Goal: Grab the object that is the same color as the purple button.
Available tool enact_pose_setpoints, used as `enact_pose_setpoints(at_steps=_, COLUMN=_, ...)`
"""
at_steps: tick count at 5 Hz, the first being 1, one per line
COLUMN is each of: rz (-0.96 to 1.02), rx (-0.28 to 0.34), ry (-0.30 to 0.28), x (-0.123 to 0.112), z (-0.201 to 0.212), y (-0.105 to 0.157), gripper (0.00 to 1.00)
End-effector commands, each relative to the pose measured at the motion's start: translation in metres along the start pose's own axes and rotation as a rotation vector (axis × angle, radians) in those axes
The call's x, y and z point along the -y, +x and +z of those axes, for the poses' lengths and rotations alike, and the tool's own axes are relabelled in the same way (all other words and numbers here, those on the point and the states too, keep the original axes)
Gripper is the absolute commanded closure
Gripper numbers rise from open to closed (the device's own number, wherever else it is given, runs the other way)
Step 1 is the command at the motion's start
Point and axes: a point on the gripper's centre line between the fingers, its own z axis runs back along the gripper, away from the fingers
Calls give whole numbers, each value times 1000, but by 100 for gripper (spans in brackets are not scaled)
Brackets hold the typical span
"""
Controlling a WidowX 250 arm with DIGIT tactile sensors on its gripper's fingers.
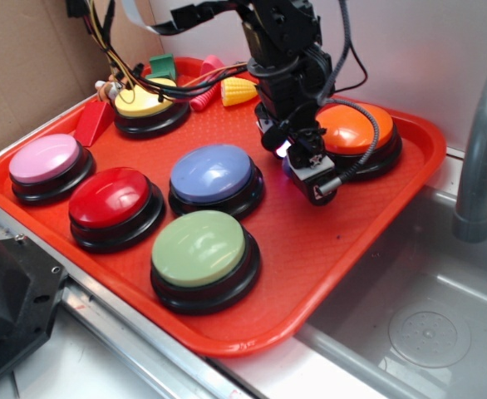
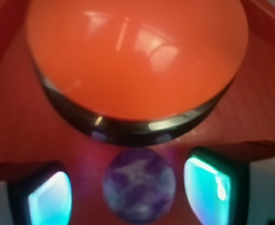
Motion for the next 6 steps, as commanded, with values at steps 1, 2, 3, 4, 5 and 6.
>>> enact_pose_setpoints(at_steps=1, rz=15, rx=51, ry=-9, x=4, z=9, y=12, gripper=100)
enact_pose_setpoints(at_steps=2, rz=74, rx=25, ry=54, x=5, z=15, y=9, gripper=100)
enact_pose_setpoints(at_steps=3, rz=141, rx=41, ry=2, x=-6, z=39, y=1, gripper=100)
enact_pose_setpoints(at_steps=4, rz=250, rx=55, ry=-2, x=-40, z=83, y=-18, gripper=100)
enact_pose_setpoints(at_steps=5, rz=320, rx=33, ry=1, x=-74, z=117, y=-39, gripper=100)
enact_pose_setpoints(at_steps=6, rz=428, rx=0, ry=58, x=-98, z=146, y=-65, gripper=100)
